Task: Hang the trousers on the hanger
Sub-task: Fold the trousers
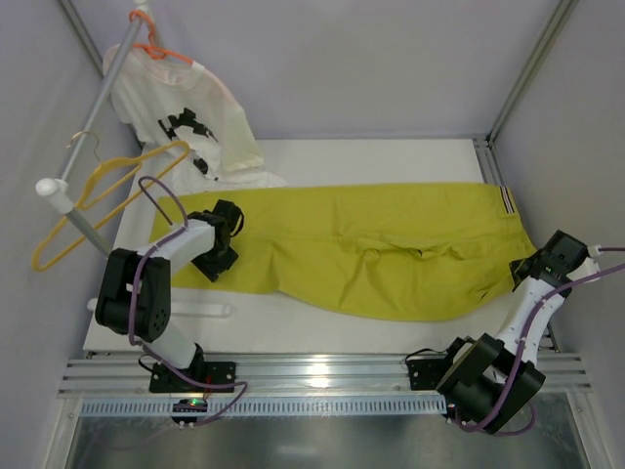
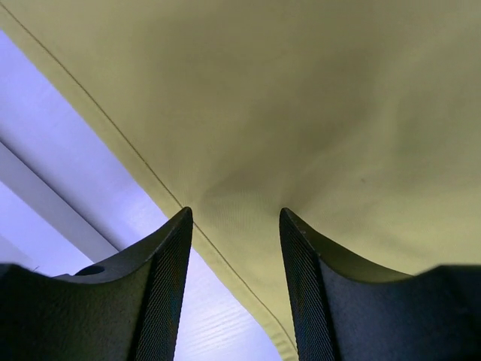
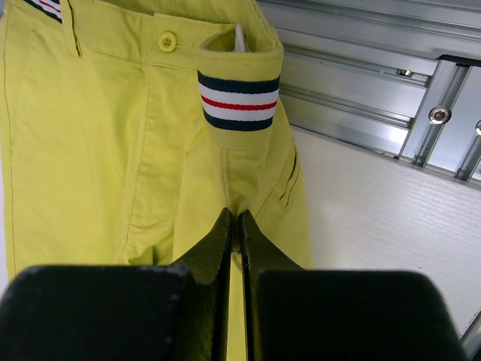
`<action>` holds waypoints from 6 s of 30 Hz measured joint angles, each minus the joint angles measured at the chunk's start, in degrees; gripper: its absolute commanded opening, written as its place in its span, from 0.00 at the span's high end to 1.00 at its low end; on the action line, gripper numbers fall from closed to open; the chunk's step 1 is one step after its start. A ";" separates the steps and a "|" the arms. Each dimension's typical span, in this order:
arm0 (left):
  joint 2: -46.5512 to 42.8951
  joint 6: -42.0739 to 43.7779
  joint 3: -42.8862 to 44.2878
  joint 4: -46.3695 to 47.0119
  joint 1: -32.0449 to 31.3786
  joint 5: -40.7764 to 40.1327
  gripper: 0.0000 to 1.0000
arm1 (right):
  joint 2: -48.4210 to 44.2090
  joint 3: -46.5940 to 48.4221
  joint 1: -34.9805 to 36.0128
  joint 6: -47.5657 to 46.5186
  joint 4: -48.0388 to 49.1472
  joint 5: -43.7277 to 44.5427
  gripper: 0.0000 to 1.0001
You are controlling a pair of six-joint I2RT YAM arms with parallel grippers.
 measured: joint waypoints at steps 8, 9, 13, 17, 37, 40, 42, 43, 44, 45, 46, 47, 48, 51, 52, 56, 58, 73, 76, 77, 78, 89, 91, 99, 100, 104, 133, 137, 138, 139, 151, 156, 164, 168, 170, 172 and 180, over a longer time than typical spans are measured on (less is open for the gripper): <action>-1.97 -5.46 -4.42 1.36 2.99 0.22 0.47 | 0.00 0.00 0.04 0.00 0.00 0.02 0.96; -3.13 -6.08 -5.46 1.68 3.43 0.42 0.46 | 0.00 0.00 0.04 0.00 0.00 0.02 0.96; -6.16 -8.72 -8.26 2.19 4.13 0.87 0.46 | -0.02 0.00 0.04 0.04 0.00 0.02 0.96; -6.62 -11.21 -8.72 2.05 4.15 1.51 0.45 | -0.02 0.00 0.04 0.07 0.00 0.02 0.96; -6.40 -14.82 -9.42 3.61 4.24 1.42 0.99 | -0.92 -0.50 0.04 0.04 -0.59 1.73 0.96; -6.91 -14.88 -9.46 3.26 4.24 1.29 1.00 | -1.79 -0.17 0.04 0.02 -1.79 2.25 0.96; -7.78 -15.21 -9.25 2.16 4.24 0.70 0.99 | -2.45 0.83 0.04 0.02 -3.54 2.71 0.96; -8.26 -15.61 -8.85 1.14 4.24 0.33 0.99 | -2.86 1.49 0.07 0.00 -4.24 3.02 0.96; -8.72 -15.96 -8.04 -0.55 4.24 -0.24 1.00 | -3.23 2.29 0.09 0.00 -5.09 3.30 0.96; -9.18 -16.28 -7.02 -2.19 4.24 -0.90 1.00 | -3.65 3.28 0.09 -0.02 -5.95 3.61 0.96; -9.57 -16.72 -5.46 -4.37 4.24 -1.55 1.00 | -4.13 4.44 0.09 -0.07 -6.88 3.98 0.96; -9.84 -17.14 -4.11 -5.97 4.24 -2.12 0.99 | -4.46 5.66 0.09 -0.11 -7.91 4.39 0.96; -10.19 -17.49 -2.67 -7.52 4.22 -2.71 0.99 | -4.76 7.04 0.11 -0.13 -8.79 4.83 0.96; -11.15 -17.84 0.72 -11.50 4.22 -4.63 1.00 | -5.33 10.01 0.22 -0.17 -11.43 5.73 0.96; -11.47 -17.86 1.49 -12.59 4.24 -5.22 0.99 | -5.46 10.86 0.24 -0.17 -12.52 5.97 0.96; -12.68 -17.84 2.89 -15.87 4.24 -6.58 1.00 | -7.08 12.39 0.24 -0.20 -15.82 6.54 0.96; -13.51 -17.81 3.02 -16.92 4.24 -6.95 1.00 | -8.35 12.96 0.24 -0.33 -17.64 6.60 0.96; -19.19 -12.22 11.54 -20.20 4.20 -6.64 1.00 | -12.17 21.92 0.24 -3.08 -24.15 6.91 0.96; -20.28 -9.55 12.33 -19.91 4.13 -5.68 0.99 | -11.87 22.97 0.26 -3.63 -25.00 6.99 0.96; -20.37 -8.94 12.61 -19.89 4.11 -5.51 0.99 | -11.72 23.87 0.24 -3.72 -25.64 7.02 0.96; -20.41 -8.26 12.98 -19.91 4.07 -5.49 1.00 | -11.63 24.68 0.26 -3.82 -25.94 7.06 0.96; -20.79 -6.34 17.33 -20.17 3.85 -4.63 1.00 | -13.77 27.71 0.26 -2.10 -25.88 3.98 0.96; -20.92 -6.10 17.64 -20.06 3.82 -4.48 1.00 | -13.79 28.17 0.26 -1.44 -26.25 3.98 0.96; -19.37 -4.20 17.99 -18.45 3.82 -4.37 1.00 | -10.75 28.41 0.31 -0.33 -24.50 4.94 0.96; -18.84 -3.87 17.86 -17.68 3.82 -4.24 1.00 | -10.27 27.78 0.35 -0.15 -24.00 4.81 0.96; -14.84 -0.92 16.48 -12.94 3.39 -3.04 1.00 | -7.54 25.24 0.35 0.04 -21.07 3.63 0.96; 24.81 17.68 46.51 -19.32 -6.73 -13.05 1.00 | 2.71 21.42 5.03 -0.44 -11.93 5.55 0.96; 24.81 18.25 46.58 -21.42 -2.80 -14.67 1.00 | 5.51 21.81 5.03 -0.37 -11.78 7.85 0.96; 24.83 18.29 46.73 -21.94 -2.08 -15.02 1.00 | 5.92 22.01 5.03 -0.31 -11.72 8.24 0.96; 24.94 18.29 47.08 -22.67 -1.31 -15.37 1.00 | 6.19 22.12 5.03 -0.20 -11.56 8.59 0.96; 28.59 17.46 55.28 -26.18 1.70 -18.29 1.00 | 8.37 22.23 5.35 2.03 -4.46 3.37 0.96; 29.44 17.09 57.11 -26.14 2.12 -18.67 1.00 | 10.54 21.51 5.88 3.10 2.01 -3.21 0.96; 30.93 15.43 60.50 -26.51 2.27 -20.85 1.00 | 12.94 20.94 6.45 6.49 10.25 -11.37 0.96; 31.08 14.32 61.02 -26.53 2.67 -21.68 1.00 | 13.70 20.94 6.91 7.61 12.52 -12.28 0.96; 31.08 13.73 61.20 -26.49 2.93 -21.90 1.00 | 14.93 20.94 6.91 7.96 13.49 -12.46 0.96; 31.08 13.09 61.27 -26.43 3.17 -21.88 1.00 | 16.39 20.94 6.91 8.33 14.14 -12.66 0.96; 31.08 12.15 62.18 -26.10 3.30 -21.90 1.00 | 17.09 21.05 7.10 9.33 14.45 -13.44 0.96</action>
